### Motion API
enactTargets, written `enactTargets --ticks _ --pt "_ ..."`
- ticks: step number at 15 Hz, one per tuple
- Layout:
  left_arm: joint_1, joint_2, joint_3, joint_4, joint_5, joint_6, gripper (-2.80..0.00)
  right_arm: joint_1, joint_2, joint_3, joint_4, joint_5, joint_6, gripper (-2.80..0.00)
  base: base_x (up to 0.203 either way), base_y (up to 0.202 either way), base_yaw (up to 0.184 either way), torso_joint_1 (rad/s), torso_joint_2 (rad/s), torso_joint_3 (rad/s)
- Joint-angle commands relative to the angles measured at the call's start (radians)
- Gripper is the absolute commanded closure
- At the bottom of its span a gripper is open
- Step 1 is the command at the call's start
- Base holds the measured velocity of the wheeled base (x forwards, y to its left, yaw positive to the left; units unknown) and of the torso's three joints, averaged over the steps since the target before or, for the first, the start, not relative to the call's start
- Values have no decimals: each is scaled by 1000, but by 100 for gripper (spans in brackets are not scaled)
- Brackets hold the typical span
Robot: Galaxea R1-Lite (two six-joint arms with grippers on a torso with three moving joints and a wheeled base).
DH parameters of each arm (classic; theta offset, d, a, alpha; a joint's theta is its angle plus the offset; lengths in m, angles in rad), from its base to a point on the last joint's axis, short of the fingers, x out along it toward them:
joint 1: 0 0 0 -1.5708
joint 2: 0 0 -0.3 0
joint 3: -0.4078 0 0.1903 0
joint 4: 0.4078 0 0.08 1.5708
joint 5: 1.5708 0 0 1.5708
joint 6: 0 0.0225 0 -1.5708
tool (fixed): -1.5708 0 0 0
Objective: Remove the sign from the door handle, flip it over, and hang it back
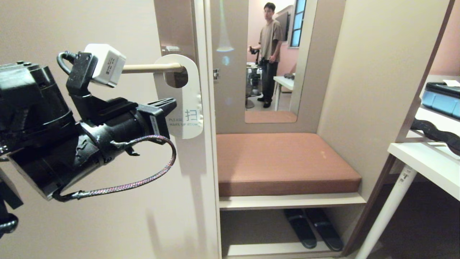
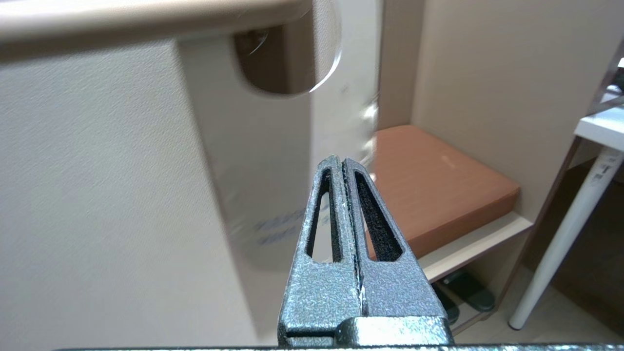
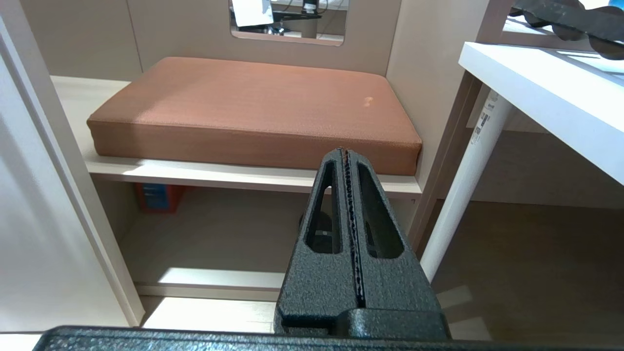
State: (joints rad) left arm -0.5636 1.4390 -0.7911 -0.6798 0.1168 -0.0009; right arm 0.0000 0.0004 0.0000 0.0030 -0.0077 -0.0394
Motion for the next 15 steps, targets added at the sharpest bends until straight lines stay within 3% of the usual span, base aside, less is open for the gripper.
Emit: enactTargets --ticks 1,15 --pt "15 -40 29 -4 1 -1 0 0 0 0 0 0 -1 0 0 0 0 0 0 0" --pt "213 -294 295 0 5 0 0 0 0 0 0 0 -1 0 0 0 0 0 0 0"
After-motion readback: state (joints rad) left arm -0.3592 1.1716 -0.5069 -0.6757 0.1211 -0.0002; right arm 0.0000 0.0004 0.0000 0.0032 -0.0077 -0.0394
